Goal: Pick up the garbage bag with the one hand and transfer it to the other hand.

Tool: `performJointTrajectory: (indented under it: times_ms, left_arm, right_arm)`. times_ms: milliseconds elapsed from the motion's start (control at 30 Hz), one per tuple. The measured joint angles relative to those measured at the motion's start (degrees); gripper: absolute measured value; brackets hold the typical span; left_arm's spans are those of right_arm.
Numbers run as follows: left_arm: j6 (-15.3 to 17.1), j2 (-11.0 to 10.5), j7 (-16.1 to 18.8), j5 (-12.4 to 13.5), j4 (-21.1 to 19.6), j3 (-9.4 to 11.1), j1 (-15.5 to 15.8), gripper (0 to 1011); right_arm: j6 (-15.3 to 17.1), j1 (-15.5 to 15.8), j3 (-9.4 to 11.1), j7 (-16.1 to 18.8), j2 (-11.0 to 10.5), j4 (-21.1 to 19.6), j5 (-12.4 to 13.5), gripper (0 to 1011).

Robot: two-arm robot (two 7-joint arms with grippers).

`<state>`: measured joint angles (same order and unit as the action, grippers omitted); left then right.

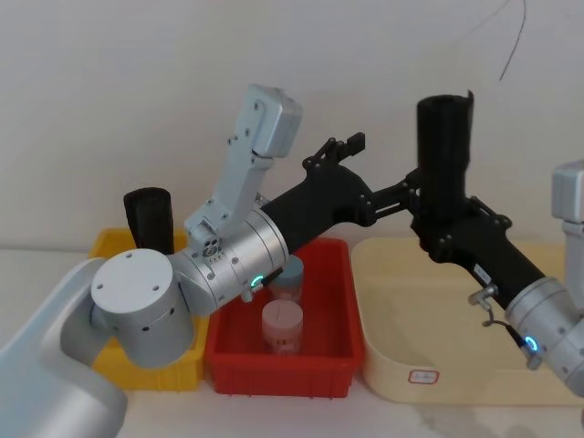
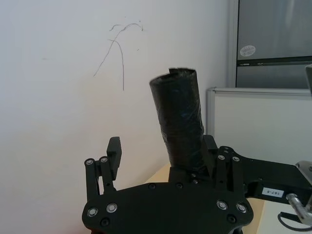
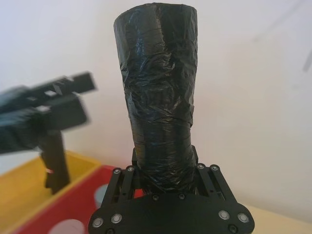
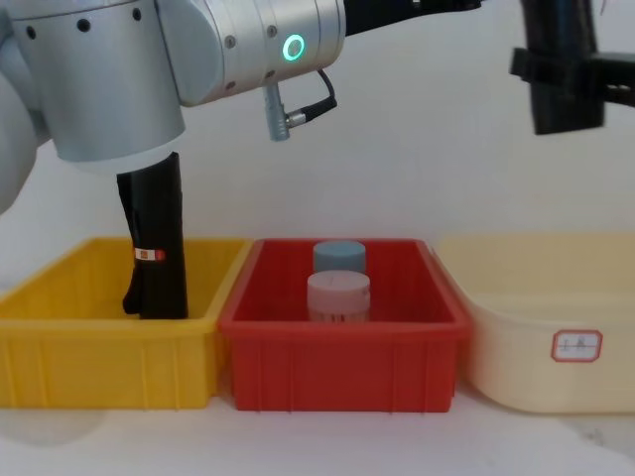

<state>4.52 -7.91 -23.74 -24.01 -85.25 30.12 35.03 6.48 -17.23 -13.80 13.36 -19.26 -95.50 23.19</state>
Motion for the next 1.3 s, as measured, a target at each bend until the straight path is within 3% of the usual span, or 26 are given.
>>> performJointTrajectory:
  times_ms: [567,1033,1200,1300]
  left_arm:
    - [0.0,0.0,0.0,0.0,0.0,0.0,0.0,1001]
    - [0.0,0.0,0.0,0.0,0.0,0.0,0.0,1001]
    - [0.0,0.0,0.0,0.0,0.0,0.0,0.0,1001]
    - [0.0,0.0,0.0,0.0,0.0,0.0,0.0,1001]
  right_arm:
    - [4.9,2.9,5.1,-8.5,0.2,2.3,-2.0,509]
    - [5.6,4.4,7.2,-12.8,0.5,3.0,-4.7,902]
    - [4.5,4.8,7.2,-13.4,0.5,2.1,-5.8,1001]
    - [3.8,4.9,7.1,-13.4,0.4,1.3,-6.4,1001]
